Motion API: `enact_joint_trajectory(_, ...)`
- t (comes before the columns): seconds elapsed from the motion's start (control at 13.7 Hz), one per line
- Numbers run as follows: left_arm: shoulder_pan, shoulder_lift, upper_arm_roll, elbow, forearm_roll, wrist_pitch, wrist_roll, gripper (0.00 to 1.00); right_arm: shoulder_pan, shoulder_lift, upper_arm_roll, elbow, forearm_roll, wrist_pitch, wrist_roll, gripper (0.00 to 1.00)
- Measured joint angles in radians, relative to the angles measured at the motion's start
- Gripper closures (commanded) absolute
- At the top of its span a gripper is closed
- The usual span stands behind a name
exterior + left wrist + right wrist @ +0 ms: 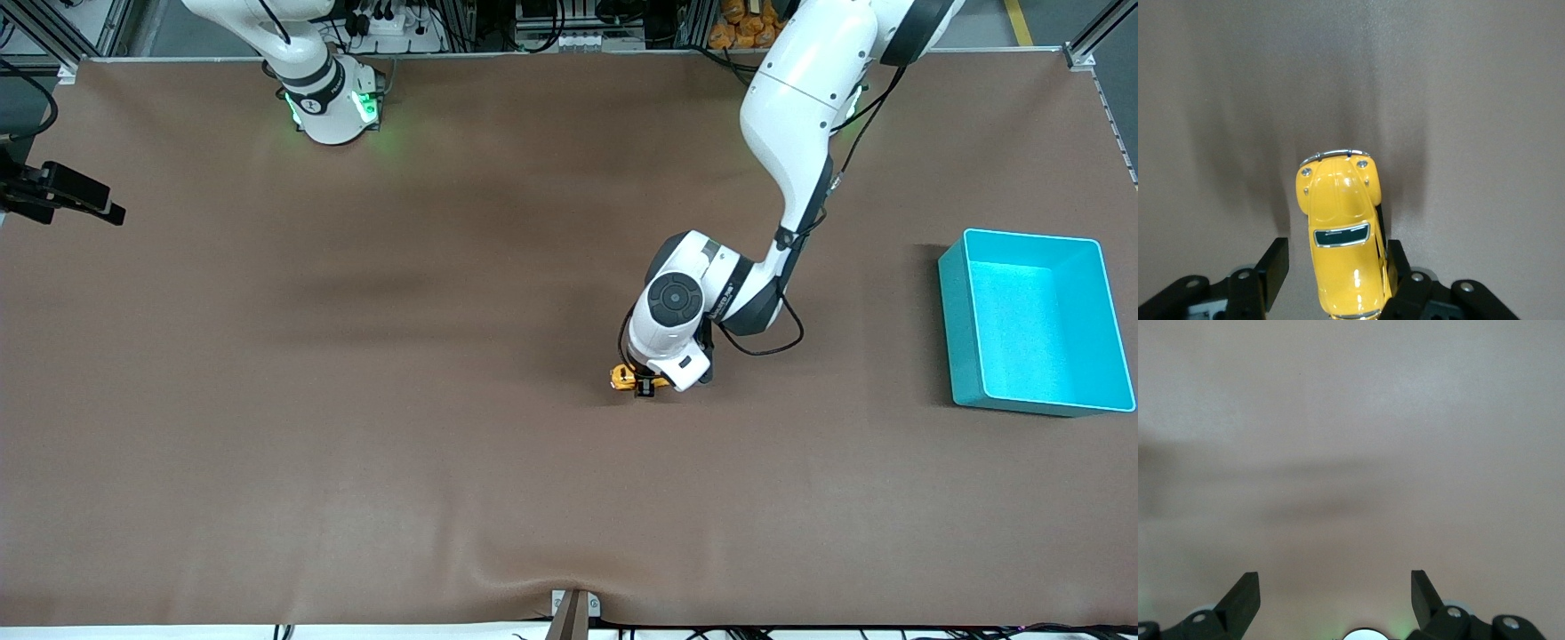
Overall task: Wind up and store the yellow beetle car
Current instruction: 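Lower the left gripper and close it on the yellow car, then lift the car with the left gripper and carry it over the teal bin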
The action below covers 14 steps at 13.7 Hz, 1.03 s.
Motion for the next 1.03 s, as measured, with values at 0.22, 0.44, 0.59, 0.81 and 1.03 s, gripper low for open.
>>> enact_joint_trajectory(0.22,-0.001,0.0,0.002,0.003,0.0,0.001,0.0,0.83,0.0,0.0,0.0,-0.001,0.0,0.0,0.0,0.0)
enact_joint_trajectory(0.44,-0.001,0.0,0.003,0.003,0.0,0.001,0.0,0.93,0.0,0.001,0.0,-0.002,0.0,0.0,0.0,0.0)
enact_joint_trajectory(0.59,-0.004,0.0,0.011,0.004,0.001,0.001,0.0,0.93,0.0,0.001,0.0,-0.003,0.002,0.0,0.0,0.0)
enact_joint_trajectory(0.81,-0.019,-0.003,0.05,0.018,0.062,0.004,0.004,0.96,0.004,0.002,0.001,-0.003,0.003,-0.001,0.0,0.0)
enact_joint_trajectory(1.03,-0.016,-0.024,0.071,0.03,0.146,0.003,0.029,0.99,0.008,0.002,0.002,-0.003,0.004,-0.001,0.0,0.0)
